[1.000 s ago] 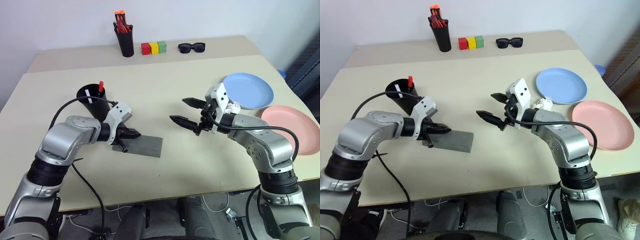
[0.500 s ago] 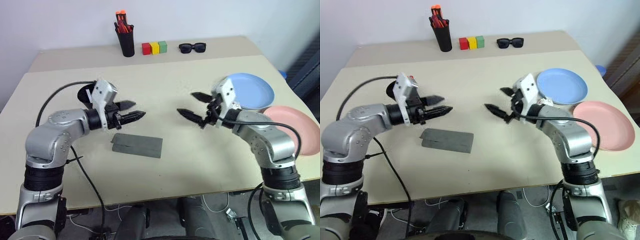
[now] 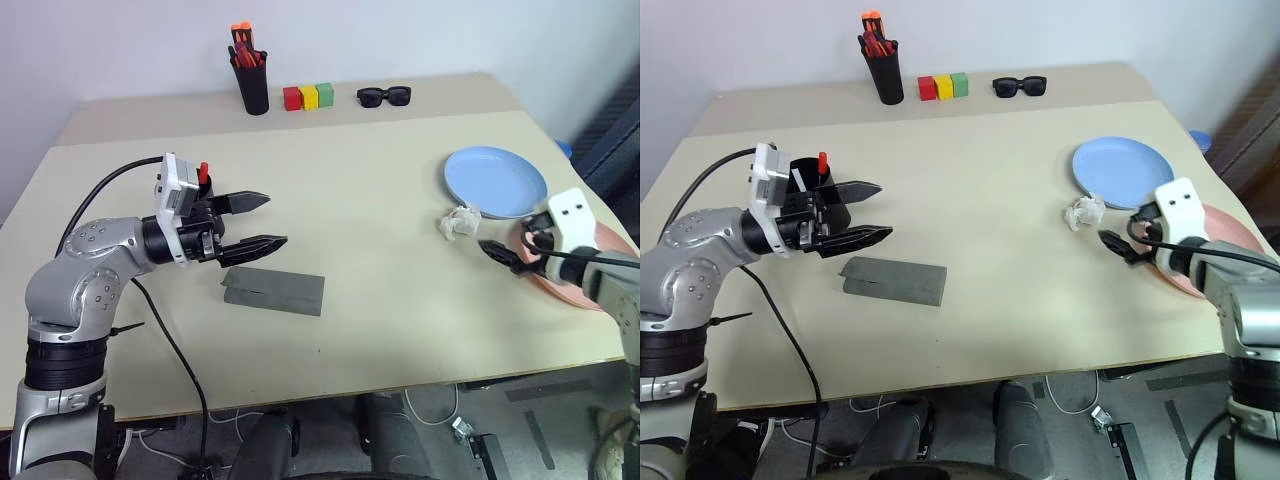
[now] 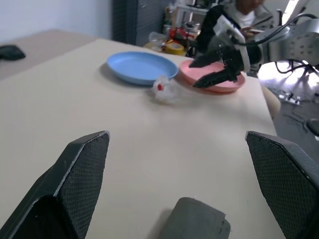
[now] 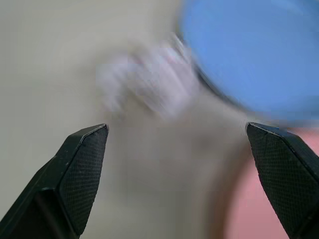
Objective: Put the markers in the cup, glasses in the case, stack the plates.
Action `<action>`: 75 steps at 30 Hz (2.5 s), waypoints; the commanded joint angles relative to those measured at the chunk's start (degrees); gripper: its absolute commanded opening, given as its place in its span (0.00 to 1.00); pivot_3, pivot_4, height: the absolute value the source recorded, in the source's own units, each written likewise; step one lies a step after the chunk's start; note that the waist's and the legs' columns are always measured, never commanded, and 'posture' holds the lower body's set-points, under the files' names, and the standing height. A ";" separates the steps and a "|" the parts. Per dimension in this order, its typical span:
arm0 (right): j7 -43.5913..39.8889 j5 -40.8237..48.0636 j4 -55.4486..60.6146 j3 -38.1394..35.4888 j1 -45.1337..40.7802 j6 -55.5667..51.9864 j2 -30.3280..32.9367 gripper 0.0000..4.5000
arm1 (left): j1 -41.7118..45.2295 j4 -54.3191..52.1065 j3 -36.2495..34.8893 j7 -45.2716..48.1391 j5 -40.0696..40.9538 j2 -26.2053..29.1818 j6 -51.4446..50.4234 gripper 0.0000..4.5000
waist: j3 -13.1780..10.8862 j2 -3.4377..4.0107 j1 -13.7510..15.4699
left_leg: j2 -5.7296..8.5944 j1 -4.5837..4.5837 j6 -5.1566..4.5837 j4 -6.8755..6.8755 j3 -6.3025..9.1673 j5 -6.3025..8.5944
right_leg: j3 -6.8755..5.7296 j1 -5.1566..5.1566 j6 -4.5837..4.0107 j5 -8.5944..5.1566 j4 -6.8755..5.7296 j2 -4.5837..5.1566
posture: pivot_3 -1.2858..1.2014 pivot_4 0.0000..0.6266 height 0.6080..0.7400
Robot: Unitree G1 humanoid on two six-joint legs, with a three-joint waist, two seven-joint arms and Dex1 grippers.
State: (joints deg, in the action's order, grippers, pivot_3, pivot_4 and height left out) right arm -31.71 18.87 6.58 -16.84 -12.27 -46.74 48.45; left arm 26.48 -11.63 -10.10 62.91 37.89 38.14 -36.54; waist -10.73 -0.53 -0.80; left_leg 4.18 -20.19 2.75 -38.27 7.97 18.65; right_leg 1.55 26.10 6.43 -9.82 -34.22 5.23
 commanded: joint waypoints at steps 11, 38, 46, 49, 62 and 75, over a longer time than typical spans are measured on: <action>6.96 -4.54 -6.80 -0.88 -0.86 -5.72 0.11 0.48 | 1.36 -0.60 1.25 -0.12 0.44 1.20 2.07 1.00 | 0.00 0.00 0.01 | 0.00 0.09 -0.01 -0.04 -0.02 -0.01 | 0.03 -0.11 0.00 0.01 0.01 -0.01 | 0.52 0.24 1.00; 1.78 -15.27 -46.96 14.49 -38.70 31.82 -11.29 0.01 | -1.96 -6.15 -1.14 -8.37 2.24 0.51 1.66 1.00 | -0.03 0.01 -1.09 | -0.09 0.70 -0.05 0.09 0.00 0.03 | 0.07 -0.73 0.01 0.01 0.19 -0.12 | 0.52 0.24 1.00; 3.01 -15.45 -51.36 13.28 -41.57 34.49 -12.55 0.75 | -5.27 -9.16 -2.92 -10.86 4.18 1.17 0.64 1.00 | -0.03 0.01 -1.64 | -0.09 0.72 -0.06 0.10 0.00 0.04 | 0.07 -0.71 0.01 0.01 0.16 -0.12 | 0.52 0.24 1.00; 1.56 -11.23 -48.06 9.79 -41.59 31.07 -12.87 0.75 | -5.43 -9.14 -2.73 -11.11 4.09 1.18 1.14 1.00 | -0.03 0.01 -1.69 | -0.09 0.72 -0.06 0.10 0.00 0.04 | 0.07 -0.71 0.01 0.01 0.15 -0.12 | 0.52 0.24 1.00; -8.19 -6.93 -18.09 11.87 -20.62 16.83 -9.46 0.75 | -2.84 -6.56 -0.44 -9.92 4.25 0.24 2.27 1.00 | -0.04 0.02 -1.11 | -0.07 0.72 -0.10 0.06 -0.03 0.06 | 0.09 -0.73 0.02 0.01 0.15 -0.11 | 0.52 0.24 1.00; -2.97 -13.16 -31.51 13.94 -23.35 24.21 -12.60 0.75 | -3.29 -7.56 -0.73 -10.31 4.54 0.87 1.48 1.00 | -0.04 0.02 -1.65 | -0.10 0.73 -0.08 0.07 -0.03 0.05 | 0.09 -0.72 0.01 0.00 0.15 -0.13 | 0.52 0.24 1.00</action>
State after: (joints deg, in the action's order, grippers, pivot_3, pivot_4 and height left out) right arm -35.04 6.57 -24.42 -2.99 -33.77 -24.45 35.93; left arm 23.18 -17.16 -9.79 52.73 41.86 38.26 -35.51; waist -10.77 -0.51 -2.45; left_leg 4.07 -19.45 2.66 -38.20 7.94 18.70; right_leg 1.64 25.38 6.44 -9.81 -34.07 5.09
